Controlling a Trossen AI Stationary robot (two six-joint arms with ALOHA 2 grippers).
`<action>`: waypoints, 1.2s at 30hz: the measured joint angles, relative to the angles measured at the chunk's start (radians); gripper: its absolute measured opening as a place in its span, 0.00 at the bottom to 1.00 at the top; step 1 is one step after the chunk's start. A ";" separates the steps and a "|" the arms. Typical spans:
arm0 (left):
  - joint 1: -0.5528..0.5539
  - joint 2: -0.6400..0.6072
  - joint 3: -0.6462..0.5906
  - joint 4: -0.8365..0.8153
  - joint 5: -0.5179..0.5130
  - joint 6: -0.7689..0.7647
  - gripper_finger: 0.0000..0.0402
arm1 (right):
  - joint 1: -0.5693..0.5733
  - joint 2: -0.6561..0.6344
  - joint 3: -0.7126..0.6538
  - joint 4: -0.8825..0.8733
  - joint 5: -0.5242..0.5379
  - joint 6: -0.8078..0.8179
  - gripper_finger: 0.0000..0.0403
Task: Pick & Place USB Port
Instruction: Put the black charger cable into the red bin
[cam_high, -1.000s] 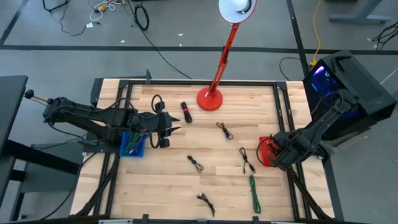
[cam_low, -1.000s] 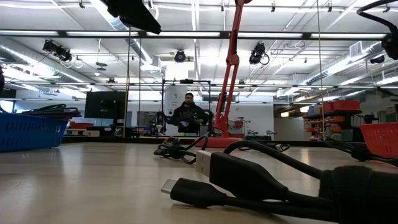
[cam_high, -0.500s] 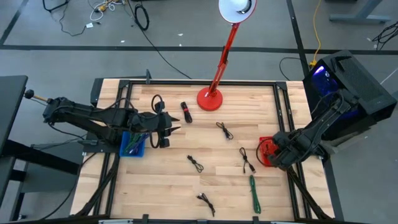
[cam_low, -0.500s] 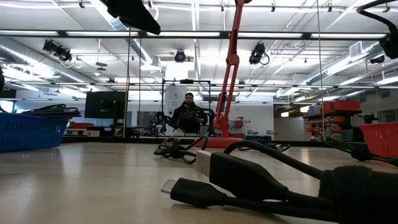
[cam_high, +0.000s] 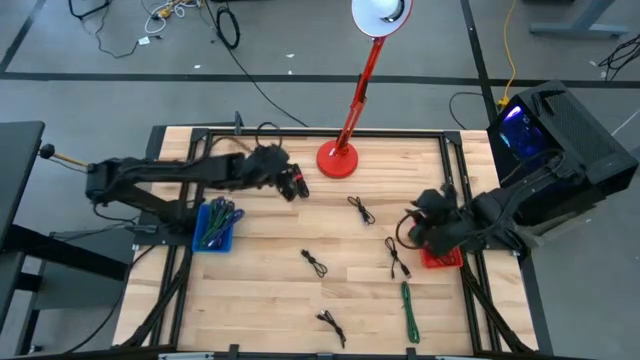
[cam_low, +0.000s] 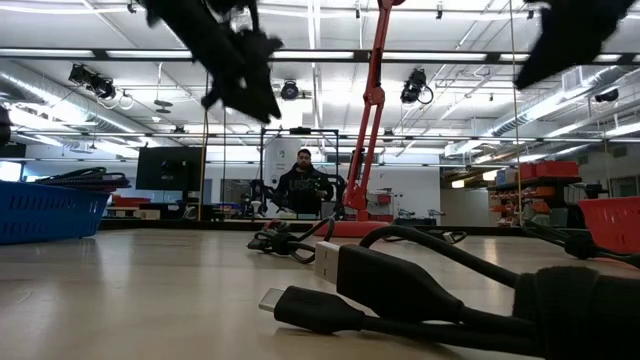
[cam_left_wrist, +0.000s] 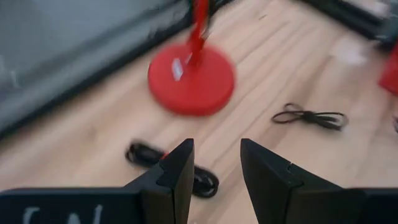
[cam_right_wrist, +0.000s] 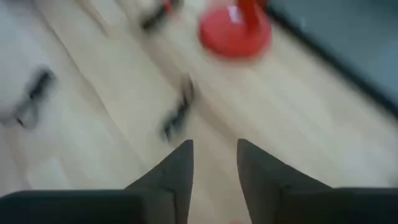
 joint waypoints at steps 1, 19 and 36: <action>0.025 0.027 0.000 -0.003 0.032 -0.039 0.34 | -0.011 0.000 0.000 0.069 0.022 -0.083 0.30; 0.183 0.307 0.000 0.088 0.243 -0.464 0.34 | -0.036 0.051 0.001 0.501 0.061 -0.597 0.27; 0.174 0.376 0.002 0.121 0.234 -0.559 0.38 | -0.036 0.092 0.001 0.535 0.060 -0.658 0.27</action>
